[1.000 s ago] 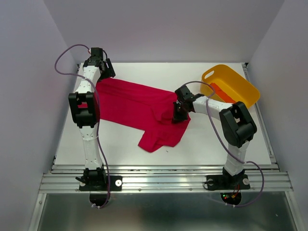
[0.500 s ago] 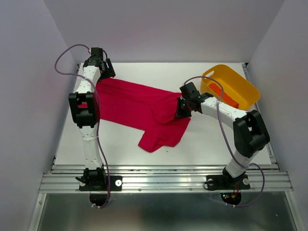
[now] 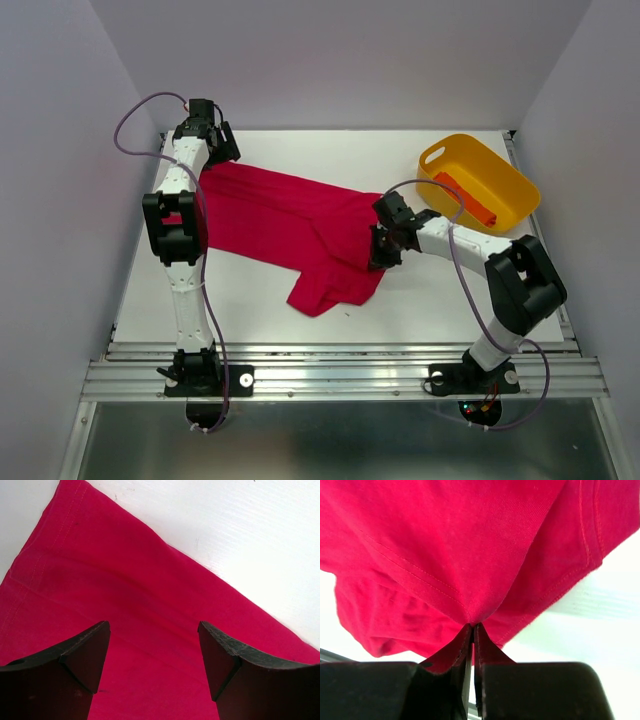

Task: Roll the t-shirts
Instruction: Fold the T-shirt at the center of the board.

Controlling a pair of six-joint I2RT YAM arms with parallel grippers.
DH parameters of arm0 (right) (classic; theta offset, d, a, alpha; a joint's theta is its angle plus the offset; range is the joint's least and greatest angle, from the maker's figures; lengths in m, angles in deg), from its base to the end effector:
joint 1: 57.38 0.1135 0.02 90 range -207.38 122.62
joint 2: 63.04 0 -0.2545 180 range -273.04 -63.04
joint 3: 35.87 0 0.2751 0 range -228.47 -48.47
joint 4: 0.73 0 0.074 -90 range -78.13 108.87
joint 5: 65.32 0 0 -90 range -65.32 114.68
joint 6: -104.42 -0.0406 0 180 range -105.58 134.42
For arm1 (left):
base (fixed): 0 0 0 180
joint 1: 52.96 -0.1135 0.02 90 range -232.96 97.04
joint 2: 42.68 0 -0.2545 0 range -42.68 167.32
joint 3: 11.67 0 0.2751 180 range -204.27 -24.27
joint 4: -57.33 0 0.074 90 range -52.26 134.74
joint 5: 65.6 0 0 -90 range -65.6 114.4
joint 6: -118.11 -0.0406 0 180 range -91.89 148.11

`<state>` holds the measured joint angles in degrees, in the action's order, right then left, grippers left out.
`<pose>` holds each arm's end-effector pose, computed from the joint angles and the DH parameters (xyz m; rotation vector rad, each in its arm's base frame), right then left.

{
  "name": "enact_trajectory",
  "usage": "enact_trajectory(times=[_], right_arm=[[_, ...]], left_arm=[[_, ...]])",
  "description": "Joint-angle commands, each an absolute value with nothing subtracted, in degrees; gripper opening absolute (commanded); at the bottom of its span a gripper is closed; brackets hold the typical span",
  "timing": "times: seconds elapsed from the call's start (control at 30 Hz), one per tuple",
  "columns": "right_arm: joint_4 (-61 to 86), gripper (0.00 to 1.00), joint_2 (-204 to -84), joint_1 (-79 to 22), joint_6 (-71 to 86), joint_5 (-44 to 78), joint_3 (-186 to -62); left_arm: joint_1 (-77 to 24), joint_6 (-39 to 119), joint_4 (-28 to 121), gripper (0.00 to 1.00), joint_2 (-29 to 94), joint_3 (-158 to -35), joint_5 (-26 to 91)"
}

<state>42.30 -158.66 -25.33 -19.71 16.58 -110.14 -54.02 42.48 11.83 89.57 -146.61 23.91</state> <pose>0.2941 0.1909 0.1637 0.0057 2.7984 0.5133 0.5499 0.0105 0.2369 -0.3158 2.2988 -0.1076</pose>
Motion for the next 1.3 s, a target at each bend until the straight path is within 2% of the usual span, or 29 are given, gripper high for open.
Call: enact_trajectory(times=[0.0, 0.07, 0.13, 0.2, 0.27, 0.43, 0.53, 0.57, 0.73, 1.03, 1.27], right_arm=[[42.28, 0.11, -157.61, -24.43, -20.92, 16.59, -108.41], [42.54, 0.18, -157.44, -24.43, -20.57, 16.5, -108.32], [43.85, 0.41, -157.44, -24.43, -19.95, 18.33, -109.02], [45.17, 0.46, -157.26, -24.43, -19.51, 20.97, -110.86], [46.93, 0.48, -157.09, -24.43, -18.11, 25.46, -112.36], [47.29, 0.44, -157.43, -30.3, -16.26, 27.93, -116.75], [44.49, 0.38, -159.28, -33.47, -15.73, 28.89, -120.62], [43.78, 0.33, -160.15, -34.26, -15.9, 28.81, -122.8], [40.26, 0.27, -169.89, -37.6, -15.64, 26.0, -131.76], [40.25, 0.2, -183.97, -38.66, -16.34, 26.17, -145.48], [39.55, 0.17, -188.9, -39.72, -17.31, 26.96, -145.51]], left_arm=[[-53.67, 41.82, 11.51, 0.82, 84.76, -146.44, 24.14], [-53.67, 41.82, 11.51, 0.82, 85.02, -146.79, 24.14], [-53.49, 41.91, 11.51, 0.82, 85.11, -146.88, 24.14], [-53.4, 41.82, 11.42, 0.82, 85.2, -146.96, 24.14], [-53.31, 41.64, 11.16, 0.82, 85.2, -146.96, 24.14], [-53.4, 41.2, 11.07, 0.82, 85.38, -146.88, 24.14], [-53.31, 41.47, 11.34, 0.82, 85.9, -146.79, 25.96], [-53.31, 41.64, 11.42, 0.82, 86.08, -146.88, 26.33], [-53.31, 42.26, 11.69, 0.82, 87.66, -147.23, 27.74], [-53.23, 42.35, 11.07, 0.82, 91.97, -150.3, 27.74], [-54.72, 43.14, 11.78, 0.82, 95.31, -151.45, 28.44]])
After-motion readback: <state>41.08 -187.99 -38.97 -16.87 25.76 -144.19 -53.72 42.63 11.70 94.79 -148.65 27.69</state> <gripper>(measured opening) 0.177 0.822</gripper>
